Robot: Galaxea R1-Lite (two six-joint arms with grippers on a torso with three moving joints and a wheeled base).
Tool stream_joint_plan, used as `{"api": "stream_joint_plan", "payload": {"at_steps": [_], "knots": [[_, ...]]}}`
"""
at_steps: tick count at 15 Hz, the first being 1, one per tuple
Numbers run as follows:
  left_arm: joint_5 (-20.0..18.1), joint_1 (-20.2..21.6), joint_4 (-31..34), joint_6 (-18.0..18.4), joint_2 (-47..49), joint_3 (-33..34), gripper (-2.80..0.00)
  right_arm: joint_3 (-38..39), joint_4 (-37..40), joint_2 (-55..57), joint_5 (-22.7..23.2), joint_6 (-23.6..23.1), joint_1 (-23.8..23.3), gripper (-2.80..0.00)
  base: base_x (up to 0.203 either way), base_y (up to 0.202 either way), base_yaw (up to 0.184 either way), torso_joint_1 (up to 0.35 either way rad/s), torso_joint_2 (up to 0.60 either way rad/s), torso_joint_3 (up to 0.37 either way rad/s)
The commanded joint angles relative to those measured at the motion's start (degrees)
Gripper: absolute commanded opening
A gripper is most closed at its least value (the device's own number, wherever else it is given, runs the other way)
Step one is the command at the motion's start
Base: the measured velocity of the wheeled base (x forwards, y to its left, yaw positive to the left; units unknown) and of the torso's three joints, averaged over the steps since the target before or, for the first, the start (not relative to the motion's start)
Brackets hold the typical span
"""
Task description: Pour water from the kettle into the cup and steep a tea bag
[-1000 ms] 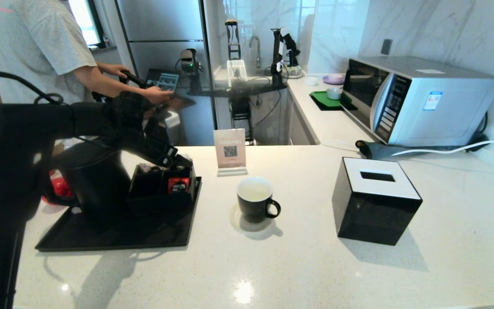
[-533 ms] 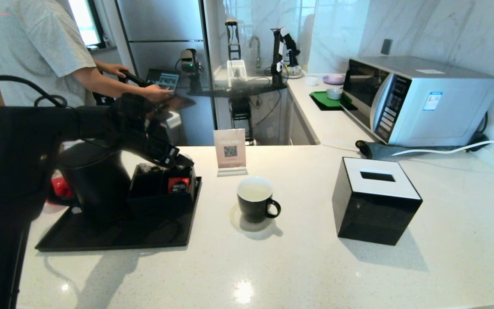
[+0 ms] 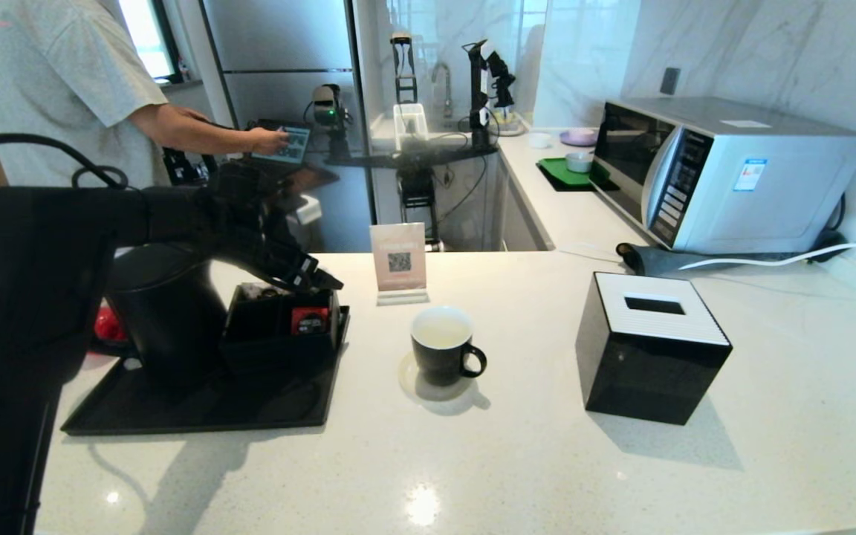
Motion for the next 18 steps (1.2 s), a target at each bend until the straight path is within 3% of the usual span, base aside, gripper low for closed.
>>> {"api": "stream_joint_plan", "payload": {"at_steps": [1, 5, 6, 7, 18], "knots": [[-0.11, -0.29, -0.33, 0.01, 0.02, 0.00, 0.00, 0.00, -0.01, 0.07, 0.04, -0.02, 0.02, -2.80, 0.000, 0.000, 0.000, 0.000, 0.00, 0.000], [-0.11, -0.29, -0.33, 0.10, 0.11, 0.09, 0.00, 0.00, 0.01, 0.07, 0.04, -0.02, 0.02, -2.80, 0.000, 0.000, 0.000, 0.000, 0.00, 0.000], [-0.11, -0.21, -0.33, 0.19, 0.10, 0.17, -2.52, 0.00, 0.01, 0.07, 0.04, -0.02, 0.02, -2.80, 0.000, 0.000, 0.000, 0.000, 0.00, 0.000], [-0.11, -0.20, -0.33, 0.19, 0.10, 0.17, -2.80, 0.00, 0.01, 0.07, 0.04, -0.02, 0.02, -2.80, 0.000, 0.000, 0.000, 0.000, 0.00, 0.000], [0.07, -0.20, -0.33, 0.10, 0.81, 0.26, -2.80, 0.00, 0.01, 0.07, 0.04, -0.02, 0.02, -2.80, 0.000, 0.000, 0.000, 0.000, 0.00, 0.000]]}}
